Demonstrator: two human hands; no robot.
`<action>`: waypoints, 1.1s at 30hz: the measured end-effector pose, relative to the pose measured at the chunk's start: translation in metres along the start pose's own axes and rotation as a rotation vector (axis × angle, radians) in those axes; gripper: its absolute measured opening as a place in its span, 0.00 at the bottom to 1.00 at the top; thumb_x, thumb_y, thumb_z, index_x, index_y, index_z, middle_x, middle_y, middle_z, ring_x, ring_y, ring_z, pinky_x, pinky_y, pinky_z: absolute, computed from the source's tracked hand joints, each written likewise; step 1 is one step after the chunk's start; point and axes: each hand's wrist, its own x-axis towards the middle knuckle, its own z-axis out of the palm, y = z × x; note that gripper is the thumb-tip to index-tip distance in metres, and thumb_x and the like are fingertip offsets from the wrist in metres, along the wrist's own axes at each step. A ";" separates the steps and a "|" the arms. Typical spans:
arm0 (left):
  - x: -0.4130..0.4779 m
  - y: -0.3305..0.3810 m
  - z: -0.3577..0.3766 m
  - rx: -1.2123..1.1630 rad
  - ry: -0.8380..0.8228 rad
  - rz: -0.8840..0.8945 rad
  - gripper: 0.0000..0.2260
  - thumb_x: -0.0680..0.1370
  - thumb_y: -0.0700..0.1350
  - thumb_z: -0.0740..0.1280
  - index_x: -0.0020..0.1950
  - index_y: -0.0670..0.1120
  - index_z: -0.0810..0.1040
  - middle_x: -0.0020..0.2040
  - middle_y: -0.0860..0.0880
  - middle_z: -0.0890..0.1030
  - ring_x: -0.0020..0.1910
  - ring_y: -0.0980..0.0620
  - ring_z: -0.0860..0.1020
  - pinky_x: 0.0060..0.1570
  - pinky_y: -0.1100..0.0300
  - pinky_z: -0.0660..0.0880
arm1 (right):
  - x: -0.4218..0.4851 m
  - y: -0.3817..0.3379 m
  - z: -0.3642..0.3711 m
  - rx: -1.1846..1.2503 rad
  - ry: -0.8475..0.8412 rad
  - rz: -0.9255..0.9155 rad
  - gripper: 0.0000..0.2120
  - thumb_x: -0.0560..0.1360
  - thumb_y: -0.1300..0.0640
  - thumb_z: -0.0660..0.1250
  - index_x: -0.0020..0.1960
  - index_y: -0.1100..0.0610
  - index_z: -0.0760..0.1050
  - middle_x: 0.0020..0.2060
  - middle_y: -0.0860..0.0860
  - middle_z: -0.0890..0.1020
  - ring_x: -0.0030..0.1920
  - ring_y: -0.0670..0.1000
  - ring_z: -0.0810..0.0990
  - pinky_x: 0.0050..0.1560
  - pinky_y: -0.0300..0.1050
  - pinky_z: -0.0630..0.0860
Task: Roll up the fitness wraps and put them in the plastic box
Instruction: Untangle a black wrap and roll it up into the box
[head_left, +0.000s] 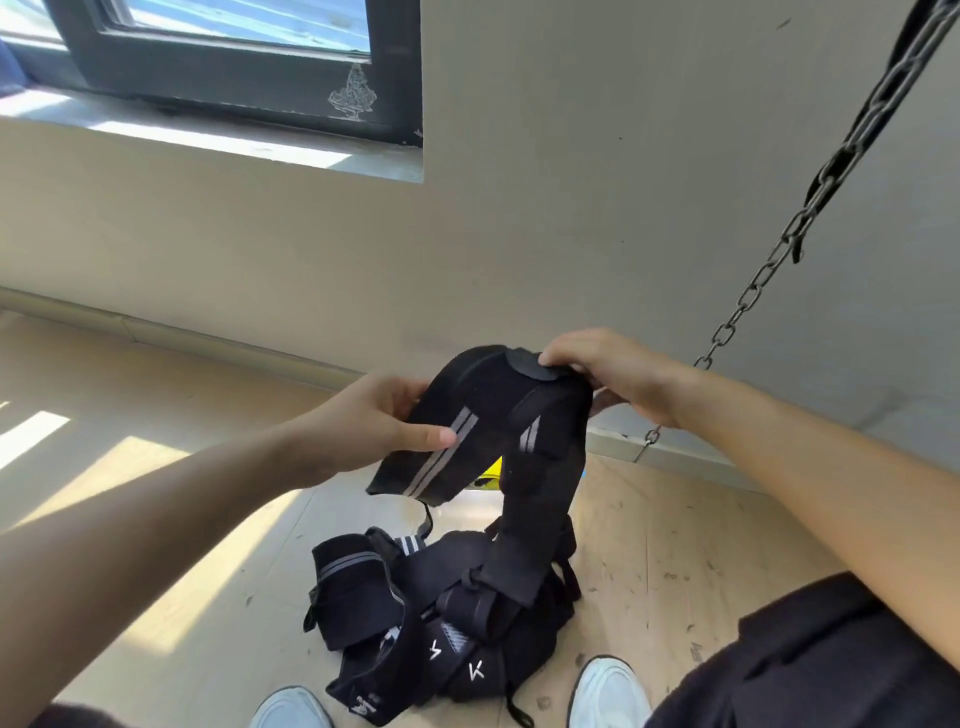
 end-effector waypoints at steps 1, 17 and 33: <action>0.001 0.004 0.000 -0.033 0.007 0.024 0.12 0.79 0.34 0.69 0.62 0.42 0.82 0.54 0.44 0.87 0.54 0.48 0.86 0.49 0.61 0.81 | -0.001 0.003 -0.001 -0.037 -0.084 0.059 0.13 0.79 0.49 0.63 0.49 0.57 0.81 0.38 0.50 0.82 0.40 0.52 0.79 0.45 0.49 0.78; -0.004 0.018 0.011 -0.087 0.143 0.079 0.11 0.81 0.40 0.69 0.62 0.46 0.81 0.55 0.45 0.87 0.54 0.48 0.85 0.53 0.57 0.81 | -0.006 -0.004 0.029 0.224 0.049 -0.353 0.05 0.78 0.61 0.71 0.54 0.60 0.82 0.45 0.55 0.86 0.46 0.50 0.85 0.50 0.47 0.83; -0.008 0.032 0.013 -0.028 0.301 0.157 0.05 0.81 0.38 0.69 0.50 0.44 0.84 0.39 0.48 0.86 0.37 0.56 0.81 0.36 0.65 0.75 | -0.010 -0.008 0.011 0.117 -0.106 -0.165 0.22 0.79 0.40 0.60 0.64 0.51 0.79 0.57 0.50 0.84 0.59 0.54 0.82 0.60 0.48 0.78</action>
